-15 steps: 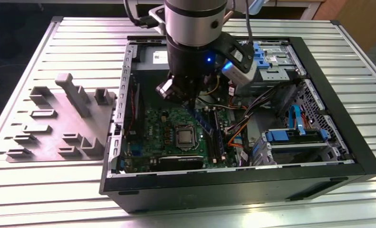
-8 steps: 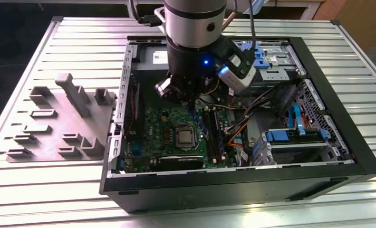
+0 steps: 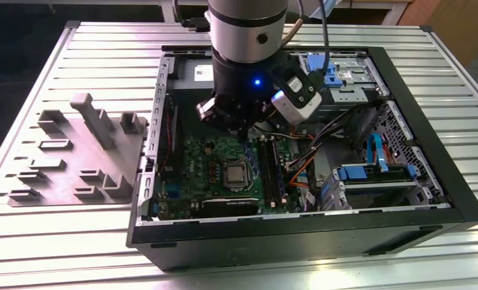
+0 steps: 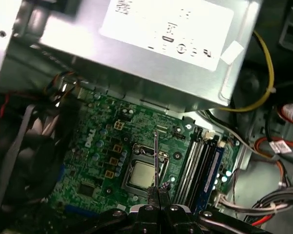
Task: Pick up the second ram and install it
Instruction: 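Insert the second ram into the second slot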
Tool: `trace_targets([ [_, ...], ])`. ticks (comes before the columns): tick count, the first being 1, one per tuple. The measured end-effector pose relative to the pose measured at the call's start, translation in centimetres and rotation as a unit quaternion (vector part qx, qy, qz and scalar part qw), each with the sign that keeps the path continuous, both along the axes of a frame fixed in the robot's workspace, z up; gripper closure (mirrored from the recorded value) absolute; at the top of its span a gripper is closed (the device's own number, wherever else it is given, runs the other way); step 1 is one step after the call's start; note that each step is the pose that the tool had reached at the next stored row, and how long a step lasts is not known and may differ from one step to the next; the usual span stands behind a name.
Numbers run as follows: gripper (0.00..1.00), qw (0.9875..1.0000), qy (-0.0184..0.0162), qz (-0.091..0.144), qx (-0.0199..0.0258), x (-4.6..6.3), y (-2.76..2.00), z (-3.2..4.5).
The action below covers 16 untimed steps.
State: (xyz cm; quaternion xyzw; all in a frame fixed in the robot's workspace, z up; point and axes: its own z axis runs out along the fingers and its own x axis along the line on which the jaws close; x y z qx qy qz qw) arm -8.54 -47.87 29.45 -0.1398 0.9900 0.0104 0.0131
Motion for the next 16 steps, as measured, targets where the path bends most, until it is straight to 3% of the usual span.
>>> trace_targets([
  [3,0.89,0.9996,0.0,-0.027,0.0,0.0,0.0,-0.1],
  [7,0.89,0.998,0.0,-0.063,0.0,0.0,0.0,-0.24],
  [11,0.89,0.9951,0.0,-0.099,0.0,0.0,0.0,-0.4],
  [16,0.89,0.9903,0.0001,-0.139,0.0,0.0,0.0,-0.62],
])
